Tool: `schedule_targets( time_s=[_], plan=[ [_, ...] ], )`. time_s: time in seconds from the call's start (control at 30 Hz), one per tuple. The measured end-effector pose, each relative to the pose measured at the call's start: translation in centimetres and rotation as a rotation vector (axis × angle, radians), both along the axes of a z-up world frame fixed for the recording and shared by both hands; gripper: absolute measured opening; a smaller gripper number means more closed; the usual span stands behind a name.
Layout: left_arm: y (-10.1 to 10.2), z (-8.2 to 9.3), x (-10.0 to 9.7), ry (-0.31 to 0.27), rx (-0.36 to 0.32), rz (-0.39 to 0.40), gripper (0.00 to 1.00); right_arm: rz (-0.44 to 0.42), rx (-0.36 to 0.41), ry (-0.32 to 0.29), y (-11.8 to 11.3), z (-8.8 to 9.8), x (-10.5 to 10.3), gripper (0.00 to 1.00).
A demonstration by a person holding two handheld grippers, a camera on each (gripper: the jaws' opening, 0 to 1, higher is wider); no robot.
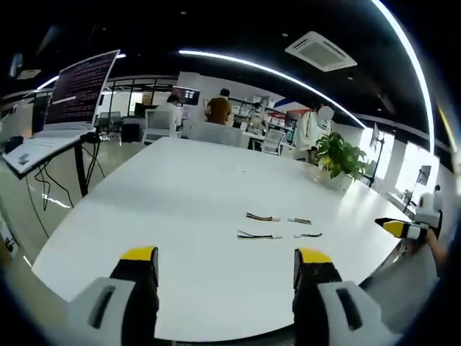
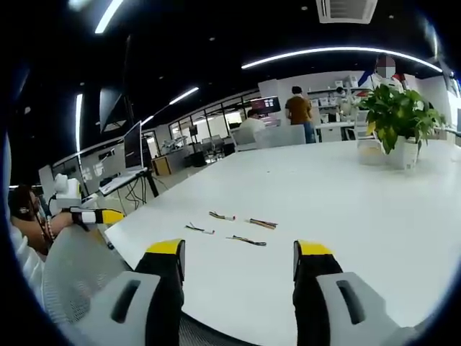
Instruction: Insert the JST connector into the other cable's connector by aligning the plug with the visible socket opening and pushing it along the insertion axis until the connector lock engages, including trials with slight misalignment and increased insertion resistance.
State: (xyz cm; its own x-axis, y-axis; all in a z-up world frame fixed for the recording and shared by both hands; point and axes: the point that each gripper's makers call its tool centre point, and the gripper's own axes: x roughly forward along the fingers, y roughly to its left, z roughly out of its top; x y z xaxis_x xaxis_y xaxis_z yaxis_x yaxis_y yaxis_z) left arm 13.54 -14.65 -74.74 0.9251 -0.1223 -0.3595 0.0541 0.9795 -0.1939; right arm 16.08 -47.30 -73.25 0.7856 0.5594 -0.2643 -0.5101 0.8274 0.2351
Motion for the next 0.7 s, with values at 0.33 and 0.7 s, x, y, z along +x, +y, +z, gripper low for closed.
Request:
schedule_targets(
  time_s=[0.33,0.7],
  plan=[
    [0.01,-0.04,0.04,0.001,0.000,-0.002,0.74,0.001,0.004,0.001,-0.05,-0.03,0.07,0.58],
    [0.05,-0.20,0.03,0.008,-0.001,-0.003,0.74,0.008,0.004,0.006,0.14,-0.06,-0.13,0.59]
  ],
)
